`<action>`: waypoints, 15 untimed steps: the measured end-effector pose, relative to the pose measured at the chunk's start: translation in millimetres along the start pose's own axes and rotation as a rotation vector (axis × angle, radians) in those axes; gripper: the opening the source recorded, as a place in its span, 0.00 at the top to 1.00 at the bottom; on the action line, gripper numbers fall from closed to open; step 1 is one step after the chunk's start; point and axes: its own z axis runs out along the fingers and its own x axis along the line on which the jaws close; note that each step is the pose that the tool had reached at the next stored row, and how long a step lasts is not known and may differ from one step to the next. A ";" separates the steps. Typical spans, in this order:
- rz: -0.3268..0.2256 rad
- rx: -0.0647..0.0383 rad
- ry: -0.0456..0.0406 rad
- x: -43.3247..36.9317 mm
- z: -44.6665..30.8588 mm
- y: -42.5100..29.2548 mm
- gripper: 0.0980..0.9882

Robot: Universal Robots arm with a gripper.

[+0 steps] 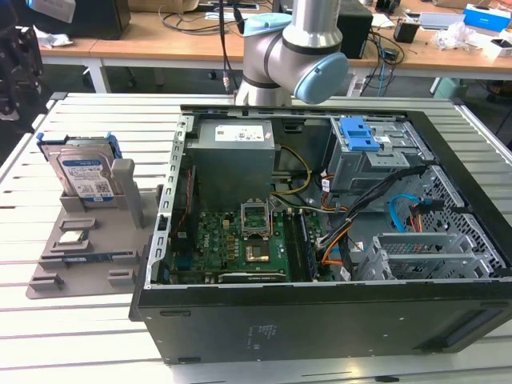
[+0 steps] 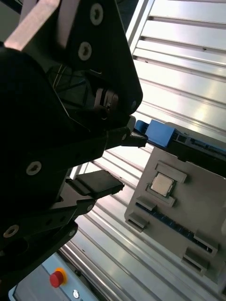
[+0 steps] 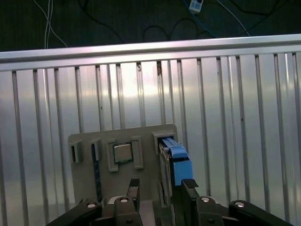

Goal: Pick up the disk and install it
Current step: 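Pick up the disk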

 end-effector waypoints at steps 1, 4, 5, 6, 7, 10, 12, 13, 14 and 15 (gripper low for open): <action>0.000 0.000 0.0000 0.0 0.6 0.0 0.57; 0.000 0.000 0.0000 0.1 2.8 0.0 0.57; 0.000 0.000 0.0000 0.1 3.4 0.0 0.57; 0.000 0.000 0.0000 0.1 3.8 0.0 0.57; 0.000 0.000 0.0000 0.1 4.1 -0.1 0.57; 0.000 0.000 -0.0001 0.1 5.9 -0.1 0.57; 0.000 0.000 0.0000 0.2 6.8 -0.1 0.57; 0.000 0.000 0.0000 0.2 7.5 -0.1 0.57; 0.000 0.000 0.0000 0.2 8.3 -0.1 0.57; 0.000 0.000 0.0000 0.2 8.7 -0.1 0.57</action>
